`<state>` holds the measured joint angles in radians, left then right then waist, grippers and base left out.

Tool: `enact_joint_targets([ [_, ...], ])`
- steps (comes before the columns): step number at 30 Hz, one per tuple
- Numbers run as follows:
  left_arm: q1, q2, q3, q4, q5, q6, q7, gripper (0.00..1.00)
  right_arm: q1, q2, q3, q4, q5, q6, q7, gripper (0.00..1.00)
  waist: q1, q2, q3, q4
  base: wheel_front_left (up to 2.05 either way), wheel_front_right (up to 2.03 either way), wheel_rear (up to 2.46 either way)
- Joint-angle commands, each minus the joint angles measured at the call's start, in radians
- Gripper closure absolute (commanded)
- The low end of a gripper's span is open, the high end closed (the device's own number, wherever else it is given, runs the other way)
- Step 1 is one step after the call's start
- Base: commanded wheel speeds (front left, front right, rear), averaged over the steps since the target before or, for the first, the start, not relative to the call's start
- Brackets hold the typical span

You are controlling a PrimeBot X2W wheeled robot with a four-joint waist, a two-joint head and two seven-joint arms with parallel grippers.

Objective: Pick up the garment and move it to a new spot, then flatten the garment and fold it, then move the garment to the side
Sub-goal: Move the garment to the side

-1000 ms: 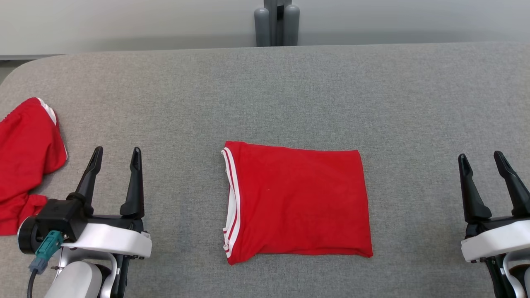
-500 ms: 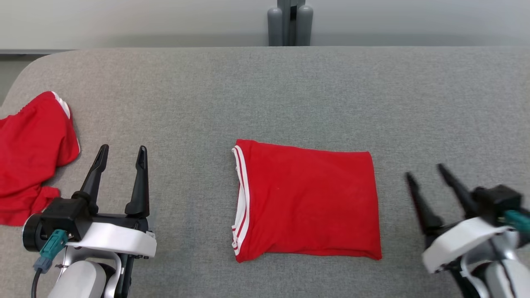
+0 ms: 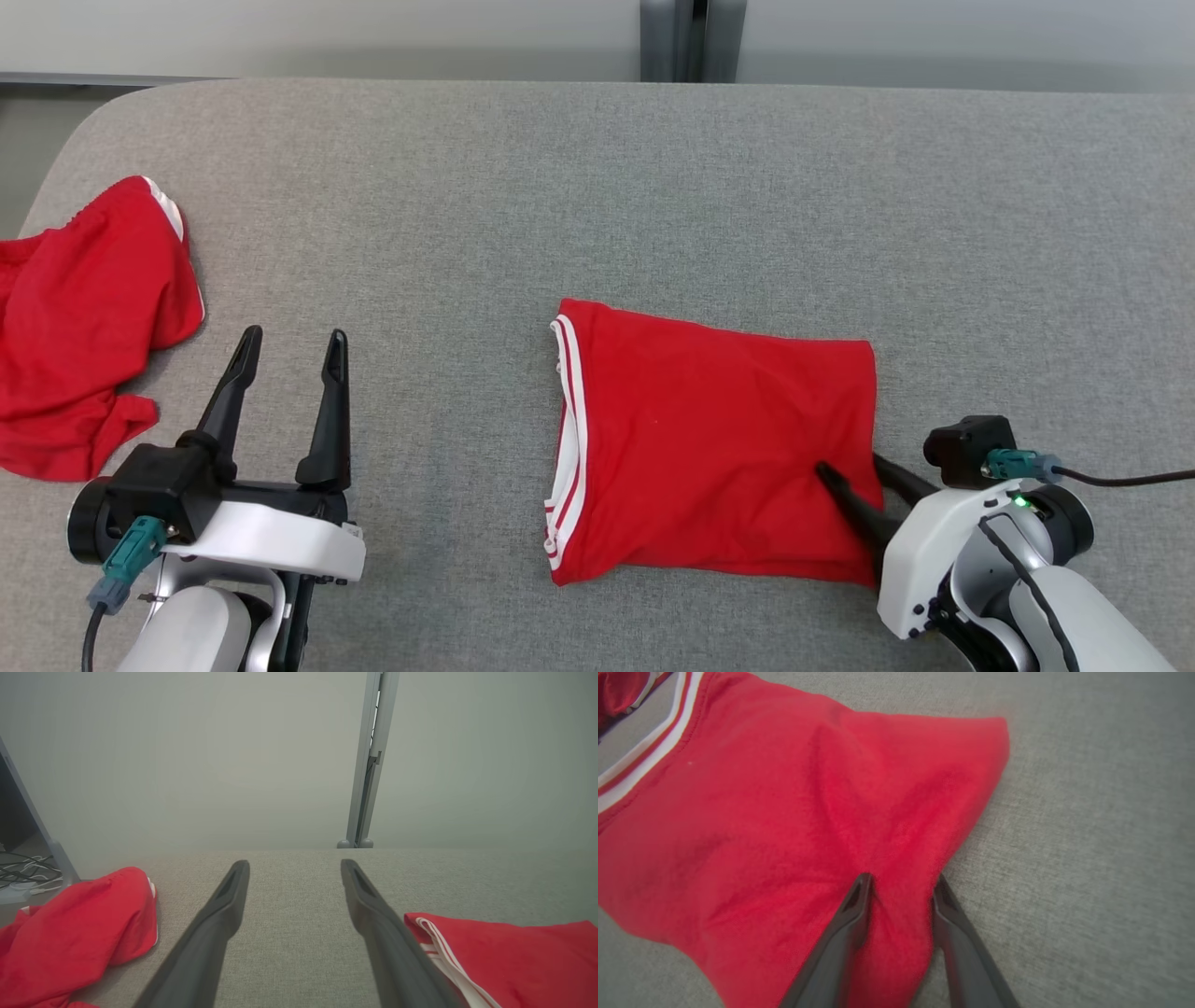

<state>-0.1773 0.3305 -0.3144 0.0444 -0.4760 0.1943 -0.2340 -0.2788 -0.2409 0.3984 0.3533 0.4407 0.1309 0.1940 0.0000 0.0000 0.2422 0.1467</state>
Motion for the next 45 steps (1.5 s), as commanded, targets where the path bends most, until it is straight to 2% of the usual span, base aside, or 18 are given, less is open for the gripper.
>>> enact_joint_targets([
  [1, -0.015, 0.002, 0.003, 0.005, -0.003, -0.004, -0.004, 0.00, -0.001, -0.013, 0.014, 0.017, 0.012, 0.000, 0.009, 1.00, 0.0000, 0.0000, 0.002, -0.003, 0.00, 0.00, 0.00],
  [6, -0.018, 0.005, 0.008, 0.006, -0.005, -0.001, -0.008, 0.00, -0.024, -0.038, 0.021, 0.005, 0.008, -0.002, -0.020, 1.00, 0.0000, 0.0000, 0.006, -0.021, 0.00, 0.00, 0.00],
  [11, -0.019, 0.014, 0.007, -0.005, -0.003, -0.001, -0.007, 0.00, -0.027, -0.084, 0.017, -0.022, -0.064, -0.002, -0.038, 1.00, 0.0000, 0.0000, 0.012, -0.071, 0.00, 0.00, 0.00],
  [22, -0.041, 0.056, 0.012, -0.070, 0.006, 0.000, 0.028, 0.00, -0.034, -0.139, -0.044, -0.097, -0.119, -0.001, -0.067, 1.00, 0.0000, 0.0000, 0.080, -0.274, 0.00, 0.00, 0.00],
  [26, -0.051, 0.076, 0.007, -0.102, 0.017, 0.000, 0.051, 0.00, -0.067, -0.154, -0.034, -0.101, -0.124, -0.001, -0.088, 1.00, 0.0000, 0.0000, 0.113, -0.348, 0.00, 0.00, 0.00],
  [30, -0.070, 0.094, -0.004, -0.132, 0.032, -0.005, 0.076, 0.00, -0.124, -0.197, -0.027, -0.074, -0.145, -0.001, -0.120, 1.00, 0.0000, 0.0000, 0.142, -0.403, 0.00, 0.00, 0.00],
  [36, -0.114, 0.112, -0.026, -0.161, 0.047, -0.021, 0.107, 0.00, -0.251, -0.264, -0.070, -0.002, -0.165, -0.001, -0.183, 1.00, 0.0000, 0.0000, 0.186, -0.438, 0.00, 0.00, 0.00],
  [41, -0.150, 0.114, -0.045, -0.174, 0.059, -0.032, 0.120, 0.00, -0.355, -0.330, -0.110, 0.107, -0.156, -0.001, -0.225, 1.00, 0.0000, 0.0000, 0.218, -0.429, 0.00, 0.00, 0.00],
  [45, -0.166, 0.114, -0.056, -0.176, 0.065, -0.039, 0.122, 0.00, -0.411, -0.354, -0.148, 0.194, -0.159, -0.001, -0.272, 1.00, 0.0000, 0.0000, 0.239, -0.415, 0.00, 0.00, 0.00],
])
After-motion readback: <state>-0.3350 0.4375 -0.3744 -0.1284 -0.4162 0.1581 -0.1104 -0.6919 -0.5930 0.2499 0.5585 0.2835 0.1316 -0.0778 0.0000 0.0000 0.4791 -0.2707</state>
